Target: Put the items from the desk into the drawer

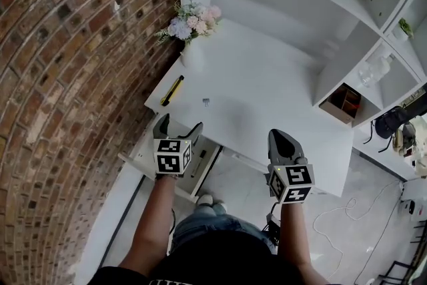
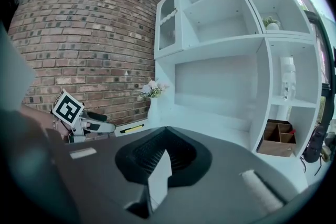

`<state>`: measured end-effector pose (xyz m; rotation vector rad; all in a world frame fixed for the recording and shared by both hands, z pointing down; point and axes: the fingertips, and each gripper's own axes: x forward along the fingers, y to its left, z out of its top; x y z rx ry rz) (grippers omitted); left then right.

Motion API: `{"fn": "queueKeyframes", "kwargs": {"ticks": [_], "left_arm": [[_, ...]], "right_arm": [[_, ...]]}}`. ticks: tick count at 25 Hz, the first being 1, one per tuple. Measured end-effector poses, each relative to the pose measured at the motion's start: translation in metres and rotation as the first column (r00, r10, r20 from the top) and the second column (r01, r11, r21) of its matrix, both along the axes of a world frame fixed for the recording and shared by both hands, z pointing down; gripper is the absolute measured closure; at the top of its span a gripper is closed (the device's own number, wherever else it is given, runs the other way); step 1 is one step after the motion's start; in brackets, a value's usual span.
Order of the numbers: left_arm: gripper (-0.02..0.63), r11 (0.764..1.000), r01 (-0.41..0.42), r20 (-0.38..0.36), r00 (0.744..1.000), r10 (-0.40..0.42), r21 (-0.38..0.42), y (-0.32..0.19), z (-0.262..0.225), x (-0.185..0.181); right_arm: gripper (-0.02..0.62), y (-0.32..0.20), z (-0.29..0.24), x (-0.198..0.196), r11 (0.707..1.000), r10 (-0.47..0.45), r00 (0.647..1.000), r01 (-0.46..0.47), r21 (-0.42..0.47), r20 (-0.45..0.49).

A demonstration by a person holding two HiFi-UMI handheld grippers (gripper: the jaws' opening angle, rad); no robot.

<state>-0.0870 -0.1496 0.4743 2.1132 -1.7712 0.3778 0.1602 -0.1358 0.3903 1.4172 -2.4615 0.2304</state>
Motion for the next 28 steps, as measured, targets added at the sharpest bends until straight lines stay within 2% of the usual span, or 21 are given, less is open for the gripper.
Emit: {"fn": "queueKeyframes", "kwargs": {"ticks": [2,5,10,14,18,21,28], "left_arm": [[0.121,0.999,0.015,0.009,1.0,-0.015,0.043,-0.012,-0.006,0.002],[0.121,0.999,0.013,0.024,1.0,-0.014,0.042,-0.03,-0.003,0.012],[0.123,1.0,0.008,0.06,0.998,-0.008,-0.009,-0.068,0.024,0.031],[0.127,0.996,0.022,0.073,0.997,-0.015,-0.089,-0.098,0.057,0.041],[0.235,0.979,0.029,0.061,0.998,-0.017,-0.2,-0.117,0.092,0.046],[0.32,0.966,0.064,0.096,0.995,-0.041,-0.251,-0.127,0.106,0.038],[0.42,0.925,0.14,0.105,0.988,-0.109,-0.353,-0.147,0.139,0.025]], "right_arm": [[0.588,-0.004,0.001,0.002,1.0,0.009,1.0,-0.009,-0.003,0.007],[0.588,-0.011,0.006,0.005,1.0,0.024,1.0,-0.024,-0.012,0.009],[0.588,-0.019,0.017,0.01,0.998,0.046,0.999,-0.046,-0.033,0.01],[0.588,-0.015,0.033,0.015,0.996,0.058,0.998,-0.059,-0.068,-0.01],[0.588,-0.008,0.049,0.024,0.991,0.077,0.996,-0.08,-0.11,-0.034],[0.588,-0.004,0.059,0.031,0.986,0.09,0.995,-0.096,-0.136,-0.048],[0.588,0.004,0.075,0.039,0.978,0.101,0.992,-0.113,-0.177,-0.071]]}}
